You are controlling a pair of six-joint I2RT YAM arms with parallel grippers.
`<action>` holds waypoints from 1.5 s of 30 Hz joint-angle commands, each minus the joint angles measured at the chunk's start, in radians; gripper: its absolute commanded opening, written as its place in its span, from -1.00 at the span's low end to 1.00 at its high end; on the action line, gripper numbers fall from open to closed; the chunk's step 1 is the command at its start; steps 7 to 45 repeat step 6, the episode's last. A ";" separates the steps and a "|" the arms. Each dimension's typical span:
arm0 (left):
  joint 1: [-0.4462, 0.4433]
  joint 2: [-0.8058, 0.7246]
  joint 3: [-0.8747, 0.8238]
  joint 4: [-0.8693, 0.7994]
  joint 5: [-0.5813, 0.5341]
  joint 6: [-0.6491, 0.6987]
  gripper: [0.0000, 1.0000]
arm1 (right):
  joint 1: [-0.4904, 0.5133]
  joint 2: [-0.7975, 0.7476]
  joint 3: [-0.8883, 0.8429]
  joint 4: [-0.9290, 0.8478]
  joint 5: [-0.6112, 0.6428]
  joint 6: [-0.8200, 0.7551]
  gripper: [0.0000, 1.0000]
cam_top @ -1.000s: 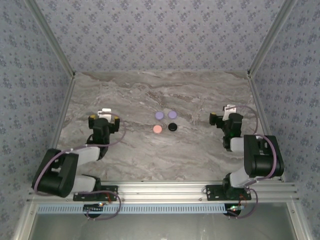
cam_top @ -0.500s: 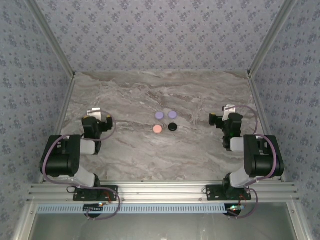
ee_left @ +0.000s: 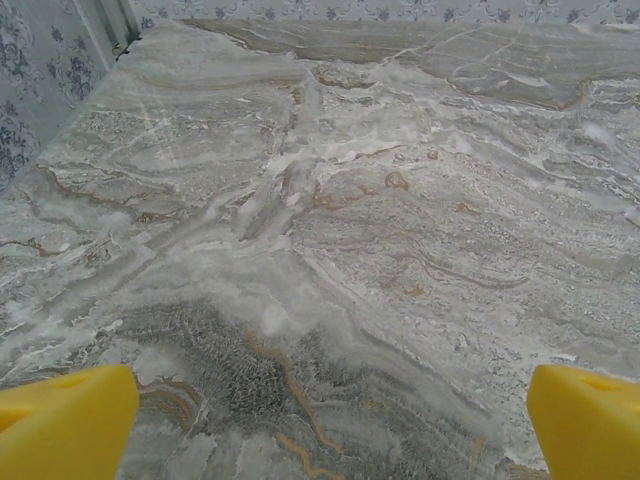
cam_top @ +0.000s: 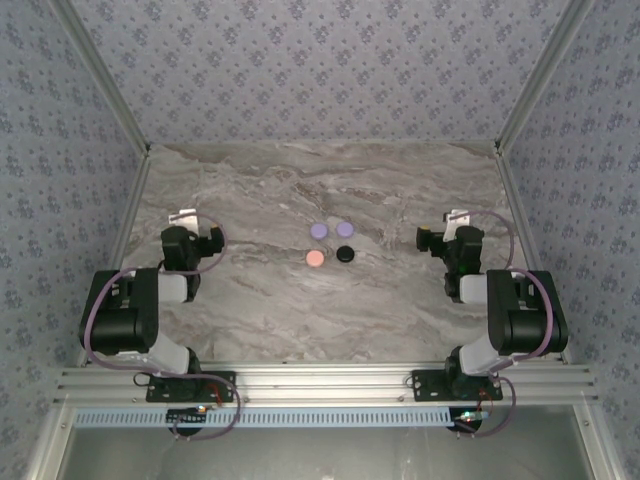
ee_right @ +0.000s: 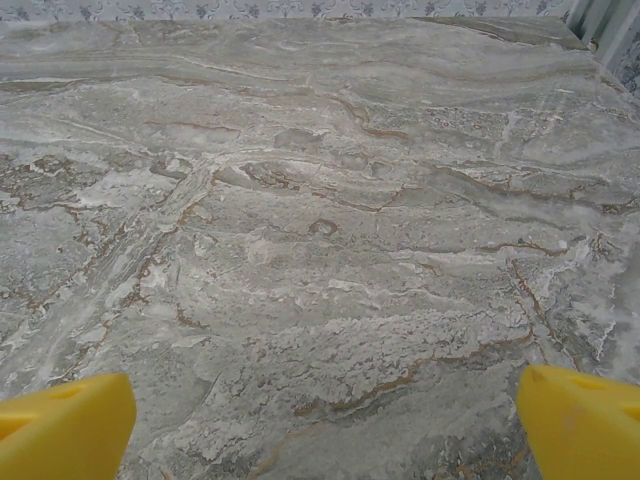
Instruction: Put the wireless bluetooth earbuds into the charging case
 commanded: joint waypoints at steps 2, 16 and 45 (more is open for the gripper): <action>-0.007 -0.002 0.014 -0.006 0.011 -0.011 0.98 | 0.004 0.005 0.013 -0.006 0.013 -0.001 1.00; -0.006 -0.001 0.015 -0.006 0.011 -0.011 0.98 | 0.004 0.006 0.013 -0.006 0.011 -0.001 1.00; -0.006 -0.001 0.015 -0.006 0.011 -0.011 0.98 | 0.004 0.006 0.013 -0.006 0.011 -0.001 1.00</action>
